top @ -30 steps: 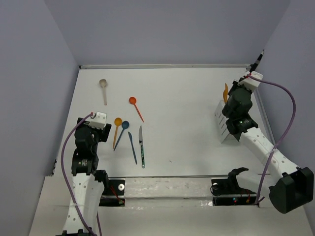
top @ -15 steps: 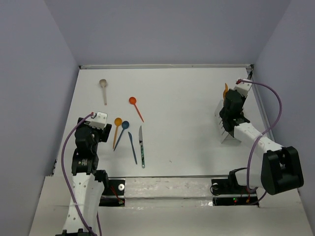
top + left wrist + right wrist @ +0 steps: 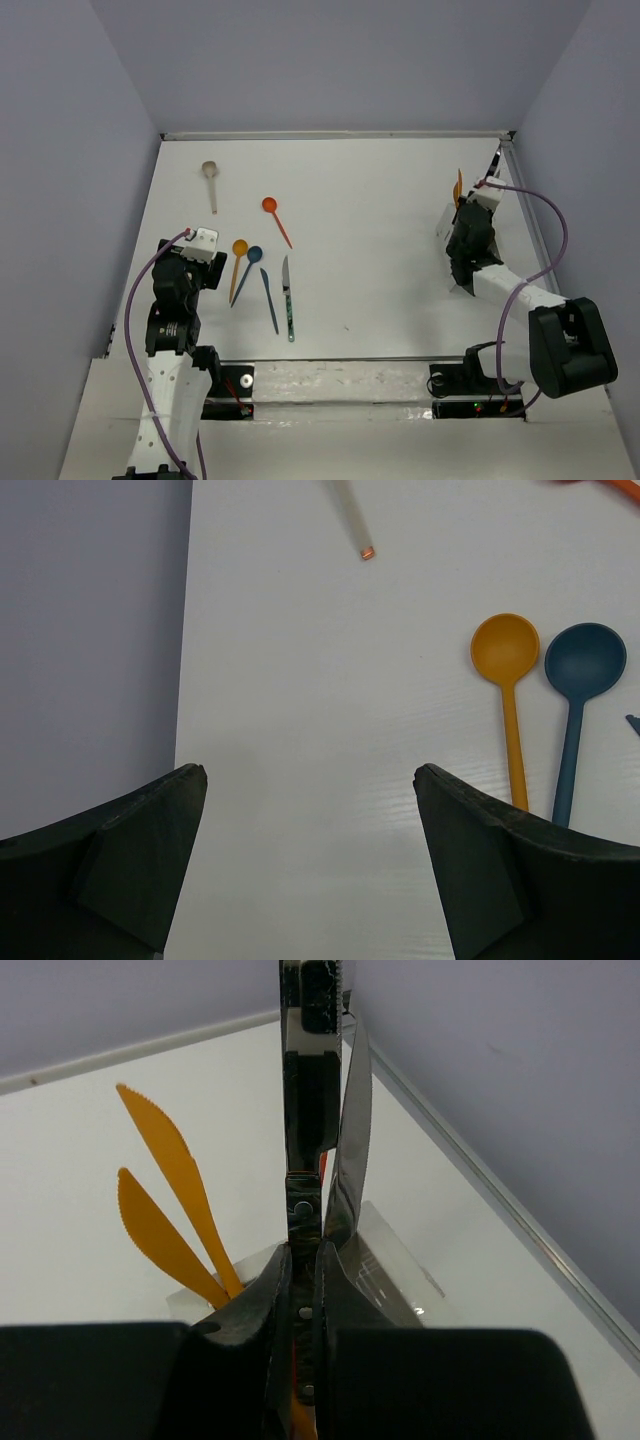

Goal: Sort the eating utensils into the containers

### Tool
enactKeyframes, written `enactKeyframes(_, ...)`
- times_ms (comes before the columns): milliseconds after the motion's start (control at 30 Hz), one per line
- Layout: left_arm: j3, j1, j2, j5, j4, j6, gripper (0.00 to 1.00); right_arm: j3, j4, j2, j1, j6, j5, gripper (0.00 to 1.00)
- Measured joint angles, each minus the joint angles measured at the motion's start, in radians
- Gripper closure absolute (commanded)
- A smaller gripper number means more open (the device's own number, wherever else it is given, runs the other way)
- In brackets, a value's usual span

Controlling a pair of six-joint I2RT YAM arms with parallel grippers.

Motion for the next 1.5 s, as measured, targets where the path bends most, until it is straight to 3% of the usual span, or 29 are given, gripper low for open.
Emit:
enactKeyframes(67,0.000,0.000,0.000,0.000,0.000,0.000,0.01,-0.015,0.004,0.012,0.000,0.004,-0.020,0.70)
enactKeyframes(100,0.000,0.000,0.000,0.000,0.000,0.000,0.01,-0.024,0.002,0.014,0.000,0.013,-0.033,0.53)
enactKeyframes(167,0.000,0.000,0.000,0.000,0.000,0.000,0.01,-0.029,0.002,0.011,0.000,0.024,-0.049,0.38)
enactKeyframes(267,0.000,0.000,0.000,0.000,0.000,0.000,0.01,-0.030,-0.016,-0.030,0.000,0.033,-0.068,0.33)
enactKeyframes(433,0.000,0.000,-0.001,0.003,0.000,0.000,0.01,-0.016,-0.108,-0.223,0.000,0.080,-0.069,0.34)
enactKeyframes(500,0.000,0.000,-0.001,0.003,0.000,0.001,0.01,0.031,-0.204,-0.319,0.000,0.133,-0.103,0.42)
enactKeyframes(633,0.000,0.000,0.004,0.004,0.000,0.004,0.01,0.189,-0.367,-0.406,-0.001,0.220,-0.281,0.45)
enactKeyframes(667,0.000,0.000,0.008,0.007,0.000,0.005,0.01,0.265,-0.437,-0.393,0.002,0.253,-0.389,0.45)
enactKeyframes(733,0.000,0.000,0.023,0.023,-0.001,0.011,0.01,0.406,-0.539,-0.319,0.026,0.284,-0.526,0.44)
enactKeyframes(833,0.001,0.000,0.058,0.072,-0.019,0.057,0.01,0.738,-0.787,-0.065,0.169,0.291,-0.722,0.44)
enactKeyframes(933,0.023,0.000,0.150,0.106,-0.066,0.114,0.01,0.995,-1.003,0.223,0.352,0.282,-0.755,0.43)
enactKeyframes(1033,0.072,0.000,0.272,0.099,-0.116,0.148,0.01,1.009,-1.145,0.390,0.465,0.285,-0.740,0.43)
enactKeyframes(1200,0.391,0.000,0.634,0.117,-0.203,0.129,0.04,0.874,-1.226,0.464,0.515,0.311,-0.762,0.43)
enactKeyframes(1300,0.629,0.000,0.849,0.130,-0.202,0.072,0.17,0.840,-1.205,0.460,0.522,0.327,-0.757,0.43)
enactKeyframes(1367,0.767,0.000,0.977,0.137,-0.176,0.032,0.32,0.818,-1.170,0.455,0.524,0.337,-0.755,0.43)
enactKeyframes(1500,1.060,0.000,1.273,0.113,-0.181,-0.061,0.35,0.758,-1.123,0.449,0.539,0.348,-0.719,0.43)
